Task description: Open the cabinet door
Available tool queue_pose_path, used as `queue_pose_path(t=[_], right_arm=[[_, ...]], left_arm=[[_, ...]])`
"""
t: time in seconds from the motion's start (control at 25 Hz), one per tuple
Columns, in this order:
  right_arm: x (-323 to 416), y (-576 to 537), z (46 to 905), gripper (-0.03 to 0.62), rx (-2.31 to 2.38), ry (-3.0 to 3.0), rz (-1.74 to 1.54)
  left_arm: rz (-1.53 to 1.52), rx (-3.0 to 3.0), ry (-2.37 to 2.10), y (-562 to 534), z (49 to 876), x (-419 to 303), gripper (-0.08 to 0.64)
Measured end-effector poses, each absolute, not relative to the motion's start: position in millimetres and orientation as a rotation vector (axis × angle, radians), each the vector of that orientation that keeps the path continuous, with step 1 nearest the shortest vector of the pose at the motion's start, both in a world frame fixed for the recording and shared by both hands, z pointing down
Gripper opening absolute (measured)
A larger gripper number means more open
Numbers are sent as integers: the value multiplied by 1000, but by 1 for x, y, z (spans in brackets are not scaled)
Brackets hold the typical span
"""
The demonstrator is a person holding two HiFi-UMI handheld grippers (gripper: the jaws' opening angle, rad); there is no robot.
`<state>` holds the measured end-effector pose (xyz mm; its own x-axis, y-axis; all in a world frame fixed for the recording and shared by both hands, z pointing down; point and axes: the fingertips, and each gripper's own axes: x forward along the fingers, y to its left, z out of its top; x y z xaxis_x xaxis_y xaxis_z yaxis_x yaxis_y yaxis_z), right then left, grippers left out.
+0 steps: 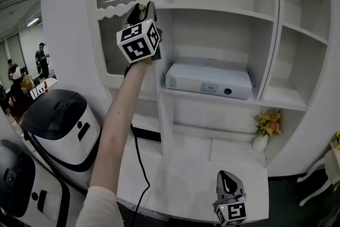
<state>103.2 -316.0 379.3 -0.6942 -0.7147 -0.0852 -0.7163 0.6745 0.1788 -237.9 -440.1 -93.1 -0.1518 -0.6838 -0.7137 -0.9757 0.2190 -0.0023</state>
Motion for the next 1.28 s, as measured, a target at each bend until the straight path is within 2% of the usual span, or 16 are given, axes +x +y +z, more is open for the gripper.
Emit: queue_pose_path(t=[0.12,0.16,0.2,0.84,1.28], right_arm=[[103,-317,380,0,-1219,2868,299],[100,-316,379,0,-1209,2873,308],[98,-314,378,0,-1199,2879,320],[89,-311,371,0,-1137,2900,363],[53,-296,359,0,-973,2924,397]], left_arm=[[637,-1545,1901,-440,-93,-239,149],[643,-1552,1903,-440,-93,-241,105],[646,-1564,1901,-440,-93,-243,95],[672,-1742,1858,-431,-92,-243,89],[651,-1829,1756,-397,-92,-241,87]])
